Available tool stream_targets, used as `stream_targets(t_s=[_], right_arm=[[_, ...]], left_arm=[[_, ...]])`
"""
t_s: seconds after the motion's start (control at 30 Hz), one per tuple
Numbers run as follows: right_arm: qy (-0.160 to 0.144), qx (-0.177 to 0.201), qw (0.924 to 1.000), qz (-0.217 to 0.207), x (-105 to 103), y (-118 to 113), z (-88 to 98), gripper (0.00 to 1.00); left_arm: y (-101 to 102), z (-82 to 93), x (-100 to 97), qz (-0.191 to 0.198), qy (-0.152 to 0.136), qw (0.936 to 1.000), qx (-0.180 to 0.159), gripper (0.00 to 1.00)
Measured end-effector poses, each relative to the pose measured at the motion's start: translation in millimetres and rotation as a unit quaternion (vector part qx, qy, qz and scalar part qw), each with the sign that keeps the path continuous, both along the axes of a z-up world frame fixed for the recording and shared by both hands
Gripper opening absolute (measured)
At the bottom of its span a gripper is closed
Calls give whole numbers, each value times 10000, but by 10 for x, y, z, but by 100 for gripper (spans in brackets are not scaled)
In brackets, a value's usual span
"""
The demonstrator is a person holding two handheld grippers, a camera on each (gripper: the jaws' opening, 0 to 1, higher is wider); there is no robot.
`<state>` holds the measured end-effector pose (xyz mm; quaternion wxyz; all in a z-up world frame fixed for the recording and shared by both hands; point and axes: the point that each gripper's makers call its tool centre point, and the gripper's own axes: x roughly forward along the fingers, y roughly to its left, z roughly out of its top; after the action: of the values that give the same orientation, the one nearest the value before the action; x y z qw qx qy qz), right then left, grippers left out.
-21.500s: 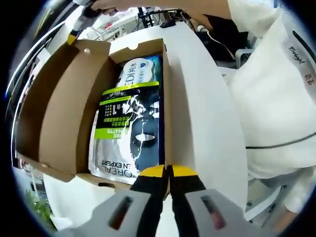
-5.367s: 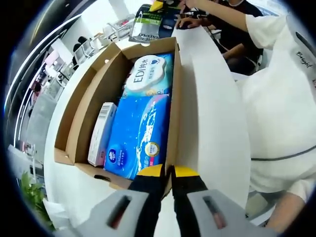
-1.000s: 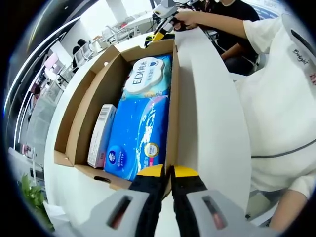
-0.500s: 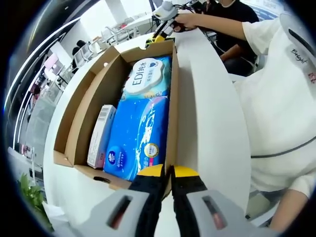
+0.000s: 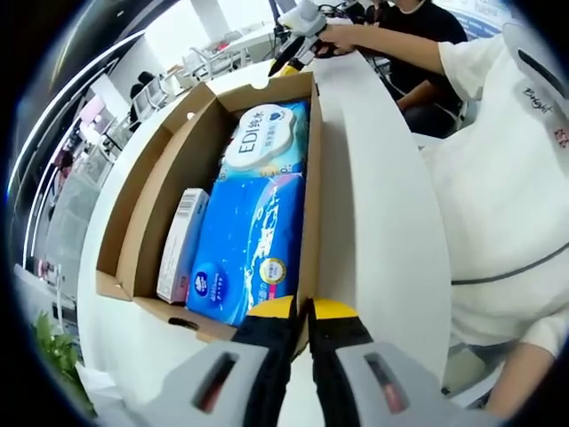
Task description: Operate the shoe box by opening the lid, removing the specified soft item, and placing it in the target area until the item is outside and the box remains undamaged.
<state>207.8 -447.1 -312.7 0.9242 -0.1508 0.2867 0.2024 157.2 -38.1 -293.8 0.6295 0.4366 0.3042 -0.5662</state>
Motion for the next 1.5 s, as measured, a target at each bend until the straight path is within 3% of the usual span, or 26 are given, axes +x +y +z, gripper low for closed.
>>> stream_targets(t_s=[0.07,0.1,0.23,0.43,0.53,0.57,0.63,0.7,0.93,1.2,1.27,1.43,1.5], right_arm=[[-84,-19,10000,-47,7,-2,42,40],[-215,154,9996,-74,19,31,104,40],[-474,1244,9911,-92,-2,257,293,51],[-721,896,9931,-248,-53,368,227,58],[-864,950,9914,-248,-57,463,185,67],[-846,1002,9911,-233,-55,484,158,68],[-491,1068,9927,-276,-96,497,15,67],[-598,1038,9924,-285,-78,480,3,67],[-238,823,9957,-340,-133,455,-178,67],[-186,787,9960,-381,-129,482,-233,66],[-545,721,9951,-408,-83,485,-116,66],[-391,881,9945,-414,-58,538,-119,66],[-196,793,9960,-355,-54,587,-236,67]], left_arm=[[1,-1,-2,3,3,10000,6,5],[1,-2,-3,3,1,10000,12,5],[2,-2,-4,13,3,10000,20,5],[2,-2,-5,12,-2,10000,27,5],[2,-3,-4,15,-1,10000,35,5],[2,-3,-4,16,-4,10000,33,5],[1,-3,-3,16,-11,10000,24,5],[1,-4,-3,20,-17,10000,25,5],[-3,-4,-1,34,-14,10000,28,5],[2,-5,11,37,-20,10000,26,5],[2,-4,11,33,-24,10000,18,5],[1,-6,10,35,-24,10000,26,5],[0,-5,8,31,-35,10000,12,5]])
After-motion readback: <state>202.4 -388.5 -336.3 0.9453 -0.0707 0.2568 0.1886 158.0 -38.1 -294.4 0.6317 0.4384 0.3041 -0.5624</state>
